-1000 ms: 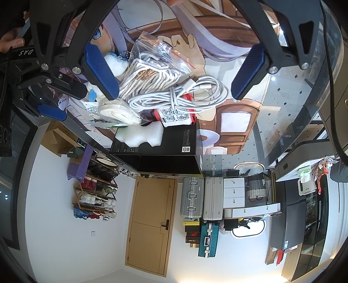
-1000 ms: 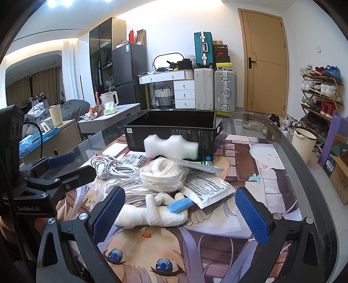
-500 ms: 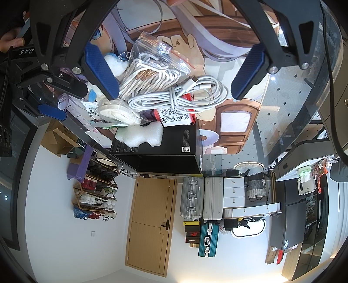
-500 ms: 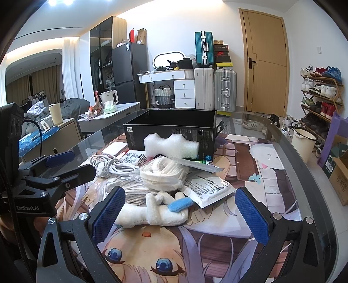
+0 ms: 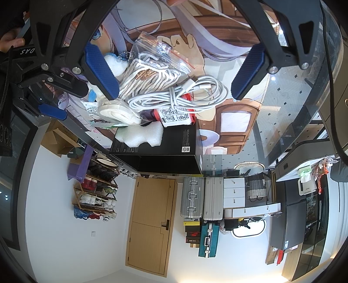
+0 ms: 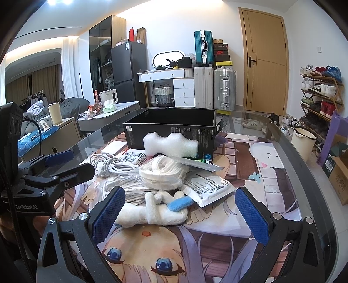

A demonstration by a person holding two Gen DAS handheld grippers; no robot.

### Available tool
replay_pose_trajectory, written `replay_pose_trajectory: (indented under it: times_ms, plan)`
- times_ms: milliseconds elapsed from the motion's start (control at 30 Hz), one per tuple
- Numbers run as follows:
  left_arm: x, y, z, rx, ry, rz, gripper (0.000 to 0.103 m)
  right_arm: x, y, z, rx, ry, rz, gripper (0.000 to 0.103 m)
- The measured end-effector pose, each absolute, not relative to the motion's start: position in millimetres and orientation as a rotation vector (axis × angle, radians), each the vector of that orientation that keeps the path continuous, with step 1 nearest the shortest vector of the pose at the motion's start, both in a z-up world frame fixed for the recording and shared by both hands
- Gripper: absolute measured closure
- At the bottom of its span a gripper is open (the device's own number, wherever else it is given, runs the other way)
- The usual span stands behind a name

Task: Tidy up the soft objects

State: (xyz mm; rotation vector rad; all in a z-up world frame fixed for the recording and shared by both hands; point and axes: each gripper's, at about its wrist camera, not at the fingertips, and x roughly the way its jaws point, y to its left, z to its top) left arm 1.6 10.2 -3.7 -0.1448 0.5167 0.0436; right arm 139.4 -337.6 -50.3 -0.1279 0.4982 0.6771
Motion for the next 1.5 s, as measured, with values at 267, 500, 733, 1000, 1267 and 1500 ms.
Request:
replay_pose_trajectory:
  times_ms: [267, 500, 733, 1000, 1267, 1500]
  plan:
    - [2, 10, -4, -0.146, 0.517, 0.042, 0.000, 140, -337, -50, -0.129, 0.500, 0.677, 0.000]
    - [2, 10, -4, -0.144, 0.518, 0.043, 0.000, 139, -337, -53, -0.140, 0.500, 0.680, 0.000]
    - [2, 10, -4, -0.144, 0.515, 0.047, 0.000, 134, -333, -53, -0.187, 0.513, 0.700, 0.000]
    - [1, 19, 2, -0.166, 0.503, 0.064, 0.000, 133, -327, -54, -0.207, 0.569, 0.709, 0.001]
    - [3, 30, 7, -0.161, 0.496, 0.090, 0.000, 140, -319, -62, -0.176, 0.662, 0.717, 0.000]
    - [10, 35, 6, -0.162, 0.516, 0.089, 0.000, 137, -299, -71, -0.254, 0.694, 0.736, 0.000]
